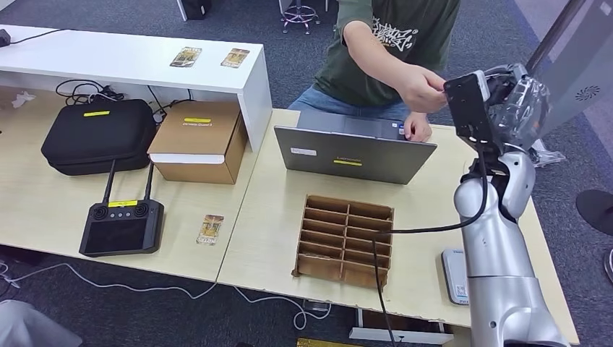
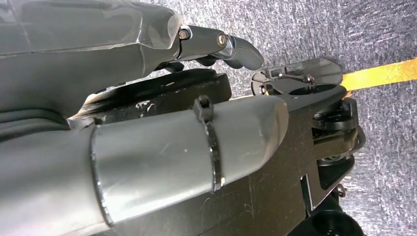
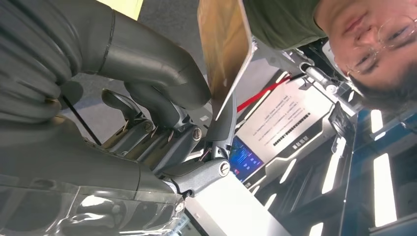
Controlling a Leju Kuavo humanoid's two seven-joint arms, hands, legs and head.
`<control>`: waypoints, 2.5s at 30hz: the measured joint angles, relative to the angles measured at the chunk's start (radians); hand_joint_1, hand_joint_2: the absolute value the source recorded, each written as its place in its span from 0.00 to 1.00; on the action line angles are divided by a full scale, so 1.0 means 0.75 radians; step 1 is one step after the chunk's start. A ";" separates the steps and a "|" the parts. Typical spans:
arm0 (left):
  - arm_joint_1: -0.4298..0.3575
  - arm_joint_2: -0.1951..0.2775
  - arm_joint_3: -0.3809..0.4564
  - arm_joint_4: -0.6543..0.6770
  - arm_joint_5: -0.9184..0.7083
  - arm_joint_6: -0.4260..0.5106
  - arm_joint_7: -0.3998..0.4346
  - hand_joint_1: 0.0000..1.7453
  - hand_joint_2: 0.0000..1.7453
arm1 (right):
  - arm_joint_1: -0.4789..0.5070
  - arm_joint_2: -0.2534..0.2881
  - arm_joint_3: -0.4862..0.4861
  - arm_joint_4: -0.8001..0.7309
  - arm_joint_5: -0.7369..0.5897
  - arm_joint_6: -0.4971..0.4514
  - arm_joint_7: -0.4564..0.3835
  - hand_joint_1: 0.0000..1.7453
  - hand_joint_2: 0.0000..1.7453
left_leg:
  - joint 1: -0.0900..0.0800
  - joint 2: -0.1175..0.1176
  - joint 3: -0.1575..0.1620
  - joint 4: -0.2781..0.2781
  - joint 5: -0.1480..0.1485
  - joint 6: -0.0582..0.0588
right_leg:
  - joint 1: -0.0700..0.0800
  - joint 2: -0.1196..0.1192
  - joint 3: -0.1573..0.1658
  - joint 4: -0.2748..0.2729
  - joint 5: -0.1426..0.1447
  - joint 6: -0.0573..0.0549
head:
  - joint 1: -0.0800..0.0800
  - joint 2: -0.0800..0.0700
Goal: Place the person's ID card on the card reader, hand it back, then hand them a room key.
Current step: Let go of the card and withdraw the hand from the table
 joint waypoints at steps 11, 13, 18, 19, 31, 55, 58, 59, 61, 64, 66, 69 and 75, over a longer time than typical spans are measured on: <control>-0.005 0.001 -0.017 0.000 -0.016 -0.012 0.021 0.00 0.00 | -0.039 0.017 0.003 0.067 0.025 0.022 0.015 0.87 1.00 | 0.000 -0.001 0.000 0.000 0.000 0.000 | 0.000 -0.001 0.000 0.000 0.000 0.000 | 0.000 0.000; -0.005 0.001 -0.017 0.000 -0.016 -0.013 0.021 0.00 0.00 | -0.040 0.018 0.003 0.072 0.028 0.031 0.016 0.36 1.00 | 0.000 -0.001 0.000 0.000 0.000 0.000 | 0.000 -0.001 0.000 0.000 0.000 0.000 | 0.000 0.000; -0.006 0.001 -0.017 0.000 -0.015 -0.018 0.021 0.00 0.00 | -0.039 0.020 0.003 0.079 0.037 0.038 0.020 0.00 1.00 | 0.000 -0.001 0.000 0.000 0.000 0.000 | 0.000 -0.001 0.000 0.000 0.000 0.000 | 0.000 0.000; -0.006 0.001 -0.017 0.000 -0.015 -0.018 0.021 0.00 0.00 | -0.039 0.020 0.003 0.079 0.039 0.041 0.020 0.00 1.00 | 0.000 -0.001 0.000 0.000 0.000 0.000 | 0.000 -0.001 0.000 0.000 0.000 0.000 | 0.000 0.000; -0.007 0.001 -0.017 0.000 -0.013 -0.018 0.021 0.00 0.00 | -0.038 0.028 0.002 0.079 0.041 0.055 0.016 0.00 1.00 | 0.000 -0.001 0.000 0.000 0.000 0.000 | 0.000 -0.001 0.000 0.000 0.000 0.000 | 0.000 0.000; 0.012 0.017 0.067 0.000 0.121 0.093 -0.080 0.00 0.00 | 1.293 0.041 0.003 -1.180 0.139 -0.259 -0.240 0.00 1.00 | 0.001 -0.003 0.000 0.000 -0.011 -0.001 | 0.001 -0.004 0.001 -0.001 -0.011 0.001 | 0.000 0.000; 0.019 0.003 0.075 0.000 0.126 0.124 -0.099 0.00 0.00 | 1.385 0.062 0.031 -1.246 0.169 -0.283 -0.220 0.00 1.00 | 0.002 -0.003 0.001 0.000 -0.011 -0.001 | 0.001 -0.004 0.001 -0.001 -0.011 0.001 | 0.000 0.000; 0.021 -0.001 0.079 0.000 0.130 0.133 -0.105 0.00 0.00 | 1.408 0.069 0.039 -1.262 0.172 -0.285 -0.216 0.00 1.00 | 0.002 -0.003 0.001 0.000 -0.011 -0.001 | 0.001 -0.004 0.001 -0.001 -0.011 0.001 | 0.000 0.000; 0.023 -0.008 0.089 0.000 0.136 0.144 -0.114 0.00 0.00 | 1.441 0.082 0.053 -1.289 0.167 -0.286 -0.222 0.00 1.00 | 0.002 -0.002 0.001 0.000 -0.011 -0.001 | 0.001 -0.004 0.002 -0.001 -0.011 0.001 | 0.000 0.000; 0.026 -0.012 0.101 0.000 0.147 0.145 -0.119 0.00 0.00 | 1.470 0.105 0.064 -1.320 0.131 -0.287 -0.265 0.00 1.00 | 0.001 -0.002 0.001 0.000 -0.011 -0.001 | 0.001 -0.004 0.002 -0.001 -0.011 0.001 | 0.000 0.000; 0.028 -0.012 0.107 0.000 0.153 0.142 -0.121 0.00 0.00 | 1.479 0.118 0.065 -1.332 0.098 -0.287 -0.296 0.00 1.00 | 0.001 -0.002 0.001 0.000 -0.011 -0.001 | 0.001 -0.004 0.002 -0.001 -0.011 0.001 | 0.000 0.000; 0.030 -0.011 0.118 0.000 0.156 0.139 -0.127 0.00 0.00 | 1.485 0.136 0.065 -1.339 0.046 -0.287 -0.347 0.00 1.00 | 0.001 -0.002 0.002 0.000 -0.011 -0.001 | 0.001 -0.003 0.002 -0.001 -0.011 0.001 | 0.000 0.000; 0.035 -0.011 0.129 0.000 0.153 0.144 -0.132 0.00 0.00 | 1.499 0.168 0.063 -1.341 -0.009 -0.287 -0.398 0.00 1.00 | 0.001 -0.002 0.002 0.000 -0.011 -0.001 | 0.001 -0.003 0.002 -0.001 -0.011 0.001 | 0.000 0.000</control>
